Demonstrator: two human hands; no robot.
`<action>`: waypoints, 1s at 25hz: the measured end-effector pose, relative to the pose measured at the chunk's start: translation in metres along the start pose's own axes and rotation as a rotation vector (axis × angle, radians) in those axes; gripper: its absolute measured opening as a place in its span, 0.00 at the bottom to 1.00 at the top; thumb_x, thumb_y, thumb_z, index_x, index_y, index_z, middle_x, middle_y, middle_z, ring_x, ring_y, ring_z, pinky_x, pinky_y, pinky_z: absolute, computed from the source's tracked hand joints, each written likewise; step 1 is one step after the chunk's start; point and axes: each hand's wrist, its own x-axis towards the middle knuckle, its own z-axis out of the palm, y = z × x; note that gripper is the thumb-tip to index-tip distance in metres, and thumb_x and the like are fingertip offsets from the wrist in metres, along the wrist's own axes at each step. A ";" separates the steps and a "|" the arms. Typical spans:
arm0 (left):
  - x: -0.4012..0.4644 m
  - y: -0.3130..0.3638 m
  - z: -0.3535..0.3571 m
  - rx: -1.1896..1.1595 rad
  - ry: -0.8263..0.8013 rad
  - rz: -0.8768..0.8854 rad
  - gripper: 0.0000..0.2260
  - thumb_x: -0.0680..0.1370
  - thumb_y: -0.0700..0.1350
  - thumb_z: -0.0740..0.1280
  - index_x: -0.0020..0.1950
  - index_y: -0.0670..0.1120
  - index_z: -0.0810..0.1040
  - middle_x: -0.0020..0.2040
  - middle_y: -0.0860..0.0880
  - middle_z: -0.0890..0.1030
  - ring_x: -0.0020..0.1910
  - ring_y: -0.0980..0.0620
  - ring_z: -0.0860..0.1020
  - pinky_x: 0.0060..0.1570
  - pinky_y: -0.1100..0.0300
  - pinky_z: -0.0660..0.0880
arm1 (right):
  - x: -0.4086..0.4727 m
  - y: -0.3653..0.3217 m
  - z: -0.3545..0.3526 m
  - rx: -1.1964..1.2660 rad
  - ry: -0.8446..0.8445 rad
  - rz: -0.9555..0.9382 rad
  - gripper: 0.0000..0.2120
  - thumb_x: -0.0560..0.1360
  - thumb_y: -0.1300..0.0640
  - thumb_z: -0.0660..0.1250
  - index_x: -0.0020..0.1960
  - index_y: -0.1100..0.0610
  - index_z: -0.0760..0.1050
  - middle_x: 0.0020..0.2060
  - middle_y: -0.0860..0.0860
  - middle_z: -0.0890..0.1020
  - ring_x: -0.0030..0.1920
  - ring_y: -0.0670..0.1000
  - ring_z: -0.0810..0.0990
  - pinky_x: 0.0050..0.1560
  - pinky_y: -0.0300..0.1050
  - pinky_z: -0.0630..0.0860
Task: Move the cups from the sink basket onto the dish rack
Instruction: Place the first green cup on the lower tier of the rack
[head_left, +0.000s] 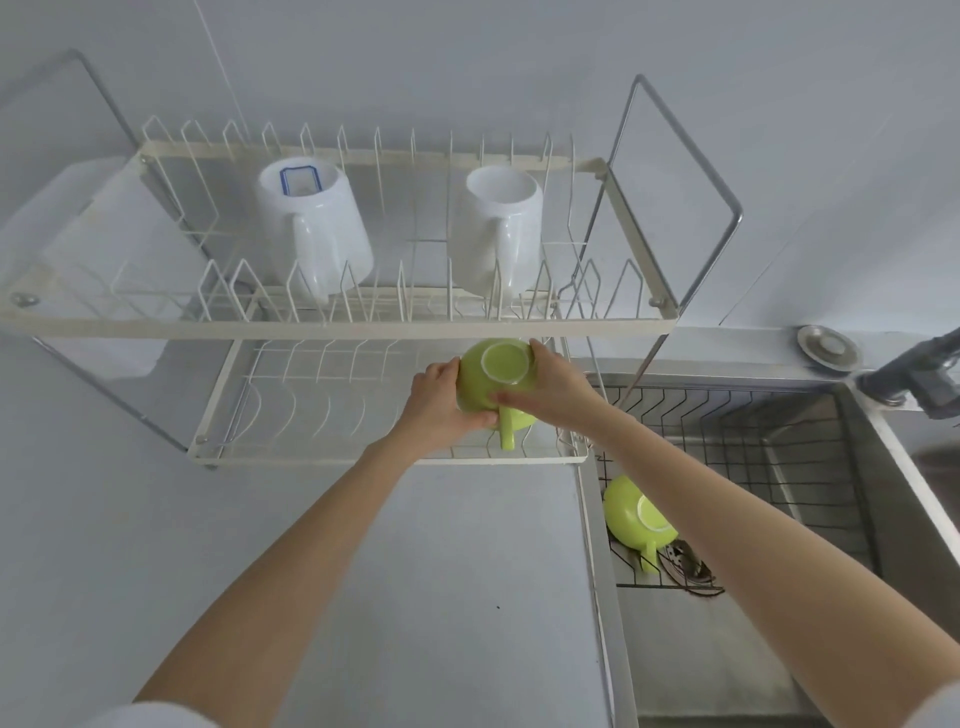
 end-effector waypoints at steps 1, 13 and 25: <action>0.002 0.000 0.001 -0.006 -0.003 0.002 0.38 0.66 0.49 0.74 0.70 0.42 0.59 0.66 0.39 0.67 0.65 0.40 0.65 0.66 0.49 0.64 | 0.001 0.002 0.002 -0.002 0.003 0.000 0.39 0.68 0.47 0.71 0.71 0.59 0.56 0.67 0.59 0.68 0.66 0.58 0.67 0.62 0.48 0.66; -0.008 -0.007 0.007 0.015 0.052 0.038 0.39 0.66 0.52 0.73 0.71 0.50 0.57 0.61 0.41 0.71 0.60 0.40 0.66 0.58 0.49 0.66 | -0.009 0.016 0.015 0.046 0.061 -0.043 0.41 0.70 0.46 0.69 0.74 0.55 0.51 0.72 0.55 0.62 0.71 0.56 0.61 0.69 0.49 0.61; -0.019 0.001 -0.006 0.202 -0.024 0.018 0.42 0.69 0.55 0.69 0.74 0.48 0.47 0.73 0.45 0.62 0.69 0.39 0.60 0.63 0.47 0.63 | -0.027 0.018 0.010 -0.065 0.071 -0.169 0.38 0.73 0.44 0.64 0.75 0.54 0.49 0.76 0.55 0.54 0.75 0.54 0.53 0.73 0.51 0.55</action>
